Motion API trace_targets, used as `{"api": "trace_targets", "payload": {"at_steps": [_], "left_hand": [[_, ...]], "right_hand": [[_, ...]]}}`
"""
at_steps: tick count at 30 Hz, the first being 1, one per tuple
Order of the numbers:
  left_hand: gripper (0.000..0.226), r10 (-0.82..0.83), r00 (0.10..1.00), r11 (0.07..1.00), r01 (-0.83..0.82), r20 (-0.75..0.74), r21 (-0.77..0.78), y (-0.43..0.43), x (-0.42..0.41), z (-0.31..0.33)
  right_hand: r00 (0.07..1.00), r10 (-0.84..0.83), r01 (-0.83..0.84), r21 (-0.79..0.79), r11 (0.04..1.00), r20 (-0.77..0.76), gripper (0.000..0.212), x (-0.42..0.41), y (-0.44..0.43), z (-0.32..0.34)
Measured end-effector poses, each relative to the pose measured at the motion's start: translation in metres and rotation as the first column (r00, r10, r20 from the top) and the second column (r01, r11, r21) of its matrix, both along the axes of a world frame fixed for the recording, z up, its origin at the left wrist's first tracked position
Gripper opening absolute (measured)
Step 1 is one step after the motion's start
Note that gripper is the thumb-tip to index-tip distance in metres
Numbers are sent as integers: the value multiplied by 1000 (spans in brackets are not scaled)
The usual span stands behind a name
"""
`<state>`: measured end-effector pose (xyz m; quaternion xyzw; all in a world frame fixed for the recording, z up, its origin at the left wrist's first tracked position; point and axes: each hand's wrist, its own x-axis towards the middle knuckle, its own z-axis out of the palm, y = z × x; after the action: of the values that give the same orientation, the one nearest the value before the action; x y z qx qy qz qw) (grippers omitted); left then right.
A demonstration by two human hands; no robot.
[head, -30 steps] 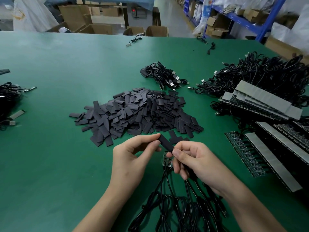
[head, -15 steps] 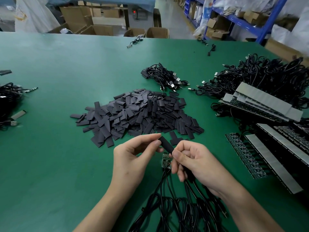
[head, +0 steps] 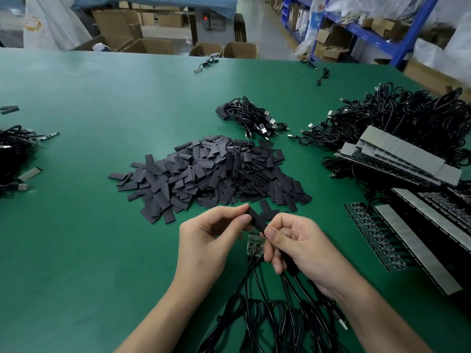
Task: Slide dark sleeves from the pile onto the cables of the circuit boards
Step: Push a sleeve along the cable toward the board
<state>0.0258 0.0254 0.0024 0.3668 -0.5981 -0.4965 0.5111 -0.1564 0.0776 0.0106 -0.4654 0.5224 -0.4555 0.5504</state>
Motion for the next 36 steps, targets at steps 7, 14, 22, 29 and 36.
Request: {"api": "trace_targets", "payload": {"at_steps": [7,14,22,29,36], "left_hand": [[13,52,978,985,-17,-204,172,-5,-1,5],[15,149,923,952,-37,-354,303,-11,7,7],[16,146,890,933,21,-431,358,-15,12,5],[46,-59,997,987,65,-44,149,-12,13,3],[59,47,591,937,253,805,-241,-4,10,-8]], "right_hand": [[998,-29,24,-90,996,-57,25,-7,-2,3],[873,-114,-20,-267,963,-475,32,-21,2,3],[689,-178,-100,-336,937,-703,13,-18,2,0],[809,-407,254,-373,892,-424,11,-23,2,8],[621,-530,275,-472,838,-578,13,-45,-56,45]]}}
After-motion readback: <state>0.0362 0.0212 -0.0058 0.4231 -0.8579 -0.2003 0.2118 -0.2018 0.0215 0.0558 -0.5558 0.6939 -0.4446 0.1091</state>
